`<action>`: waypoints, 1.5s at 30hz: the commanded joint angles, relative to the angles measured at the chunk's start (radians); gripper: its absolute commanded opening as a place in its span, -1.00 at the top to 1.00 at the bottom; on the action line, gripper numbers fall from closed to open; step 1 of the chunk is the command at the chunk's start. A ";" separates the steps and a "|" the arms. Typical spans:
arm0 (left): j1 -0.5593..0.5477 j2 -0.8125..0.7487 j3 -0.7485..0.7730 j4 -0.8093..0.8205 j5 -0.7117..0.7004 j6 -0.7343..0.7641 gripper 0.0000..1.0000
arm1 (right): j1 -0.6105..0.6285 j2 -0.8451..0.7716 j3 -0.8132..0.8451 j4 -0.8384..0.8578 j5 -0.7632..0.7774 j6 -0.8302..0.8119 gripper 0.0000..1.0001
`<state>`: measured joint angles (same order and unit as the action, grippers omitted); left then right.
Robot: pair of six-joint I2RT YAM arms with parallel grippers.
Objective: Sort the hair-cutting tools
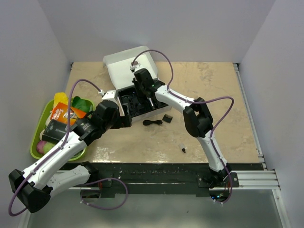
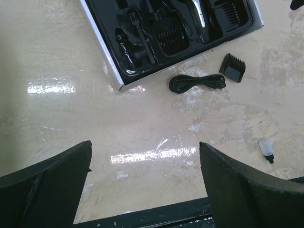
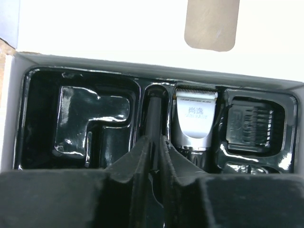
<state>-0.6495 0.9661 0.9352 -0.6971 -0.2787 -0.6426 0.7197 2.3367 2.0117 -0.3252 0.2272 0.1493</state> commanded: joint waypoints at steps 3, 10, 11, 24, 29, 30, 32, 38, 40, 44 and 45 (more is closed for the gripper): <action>-0.002 0.002 0.031 0.038 -0.013 0.012 -0.99 | -0.002 -0.063 0.036 0.015 0.024 0.006 0.69; -0.004 -0.001 0.036 0.033 -0.019 0.017 -0.99 | -0.002 -0.037 0.062 0.006 0.018 0.013 0.92; -0.002 -0.001 0.034 0.033 -0.019 0.017 -0.99 | -0.003 -0.033 0.064 0.009 0.018 0.012 0.95; -0.002 0.002 0.028 0.036 -0.025 0.020 -0.99 | -0.003 0.013 0.073 -0.003 -0.003 0.016 1.00; -0.002 0.000 0.014 0.044 -0.022 0.020 -0.99 | 0.000 0.027 0.036 0.000 -0.017 0.022 1.00; -0.002 0.002 0.011 0.047 -0.020 0.020 -0.99 | -0.002 0.029 0.030 -0.002 -0.020 0.024 1.00; -0.002 0.002 0.007 0.048 -0.017 0.018 -0.99 | 0.000 0.038 0.018 -0.006 -0.026 0.024 1.00; -0.002 0.002 -0.001 0.061 -0.016 0.018 -0.99 | 0.009 0.064 -0.028 -0.034 -0.020 0.024 1.00; -0.002 0.002 -0.006 0.064 -0.010 0.018 -0.99 | 0.011 0.065 -0.042 -0.032 -0.026 0.027 1.00; -0.002 0.002 -0.004 0.065 -0.008 0.017 -0.99 | 0.012 0.065 -0.054 -0.032 -0.023 0.030 1.00; -0.002 0.002 -0.004 0.065 -0.007 0.018 -0.99 | 0.014 0.064 -0.051 -0.034 -0.022 0.032 1.00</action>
<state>-0.6495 0.9688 0.9344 -0.6701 -0.2844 -0.6350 0.7246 2.3775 1.9987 -0.2871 0.2180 0.1642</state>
